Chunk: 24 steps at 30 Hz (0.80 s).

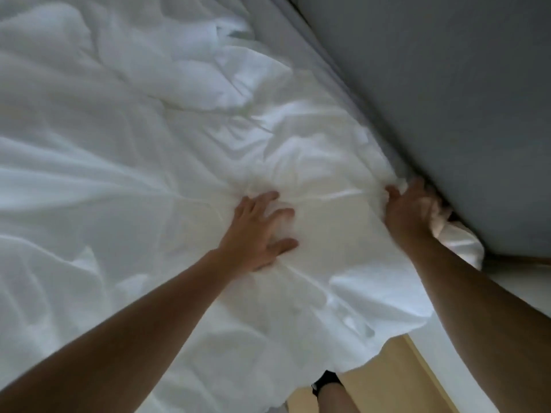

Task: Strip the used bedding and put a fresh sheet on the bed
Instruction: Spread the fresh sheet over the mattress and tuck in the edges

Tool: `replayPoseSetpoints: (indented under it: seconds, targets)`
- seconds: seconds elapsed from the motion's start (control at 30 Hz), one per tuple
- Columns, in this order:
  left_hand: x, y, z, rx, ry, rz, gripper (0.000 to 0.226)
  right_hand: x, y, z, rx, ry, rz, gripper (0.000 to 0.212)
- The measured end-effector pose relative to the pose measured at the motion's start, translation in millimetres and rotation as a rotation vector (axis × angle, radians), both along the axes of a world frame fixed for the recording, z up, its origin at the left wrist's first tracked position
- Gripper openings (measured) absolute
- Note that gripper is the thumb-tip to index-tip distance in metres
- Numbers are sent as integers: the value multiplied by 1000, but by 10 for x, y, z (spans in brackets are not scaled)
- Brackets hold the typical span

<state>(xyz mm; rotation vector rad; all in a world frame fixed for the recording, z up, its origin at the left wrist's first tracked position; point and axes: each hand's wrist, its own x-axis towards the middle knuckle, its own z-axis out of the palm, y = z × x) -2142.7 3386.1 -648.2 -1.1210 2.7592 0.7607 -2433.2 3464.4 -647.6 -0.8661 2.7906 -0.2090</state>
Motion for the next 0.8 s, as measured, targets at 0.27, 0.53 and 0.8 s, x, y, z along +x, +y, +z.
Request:
replayPoseSetpoints:
  seconds: [0.27,0.53,0.8]
  targets:
    - [257,632,151,-187,341,-400,54,1910,1679,265,-408,-132,-659,82]
    - [1000,1045,167,-31,72,-496,29,3154,1972,-255,-514,-982,-1153,57]
    - [1490,1016,590,77,105,-338,26,3745,2145,-282,-519,-683,-1111,57]
